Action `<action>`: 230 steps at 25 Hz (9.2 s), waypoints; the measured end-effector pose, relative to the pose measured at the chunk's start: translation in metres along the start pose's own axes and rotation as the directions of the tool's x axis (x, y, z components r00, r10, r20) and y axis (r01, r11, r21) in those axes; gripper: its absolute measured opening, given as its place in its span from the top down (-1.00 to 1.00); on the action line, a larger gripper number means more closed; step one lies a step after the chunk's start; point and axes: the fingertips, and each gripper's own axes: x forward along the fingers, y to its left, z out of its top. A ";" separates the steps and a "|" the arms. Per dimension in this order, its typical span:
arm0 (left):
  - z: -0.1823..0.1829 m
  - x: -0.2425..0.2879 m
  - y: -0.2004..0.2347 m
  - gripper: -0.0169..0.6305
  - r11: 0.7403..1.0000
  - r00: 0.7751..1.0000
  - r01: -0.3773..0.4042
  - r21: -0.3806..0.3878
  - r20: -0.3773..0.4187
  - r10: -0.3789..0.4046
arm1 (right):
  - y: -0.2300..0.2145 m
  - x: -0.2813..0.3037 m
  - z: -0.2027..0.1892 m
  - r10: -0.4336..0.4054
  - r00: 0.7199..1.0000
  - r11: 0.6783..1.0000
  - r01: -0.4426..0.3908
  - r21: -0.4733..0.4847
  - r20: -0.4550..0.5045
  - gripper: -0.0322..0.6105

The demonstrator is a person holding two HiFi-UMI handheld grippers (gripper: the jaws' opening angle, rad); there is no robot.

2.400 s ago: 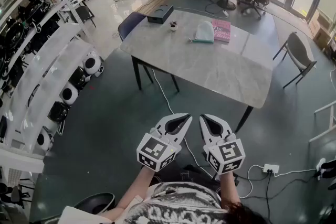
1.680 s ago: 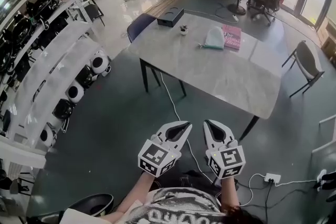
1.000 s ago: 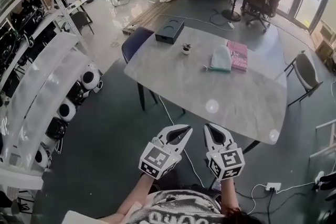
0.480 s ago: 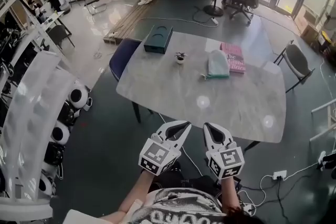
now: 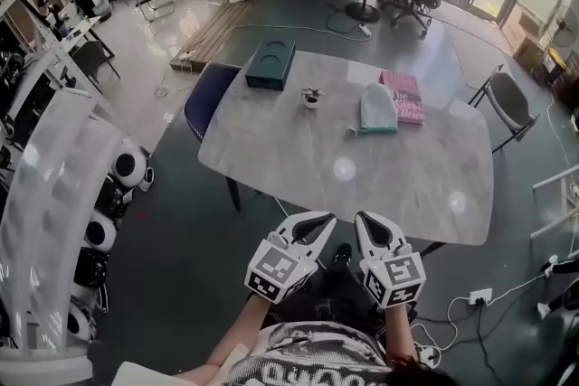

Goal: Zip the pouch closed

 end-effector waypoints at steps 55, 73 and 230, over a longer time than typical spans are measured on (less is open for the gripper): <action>-0.156 0.342 0.229 0.61 0.825 0.664 0.416 0.381 -0.748 0.011 | -0.230 0.162 -0.048 0.063 0.970 0.981 -0.017 0.194 -0.235 0.90; -0.146 0.306 0.184 0.88 0.838 0.698 0.461 0.292 -0.703 -0.139 | -0.203 0.192 -0.067 -0.004 0.949 0.989 0.052 0.141 -0.316 0.89; -0.088 0.072 0.028 0.81 0.940 0.910 0.333 0.077 -0.288 -0.299 | -0.045 0.050 -0.080 -0.159 0.976 0.970 0.182 0.159 -0.147 0.70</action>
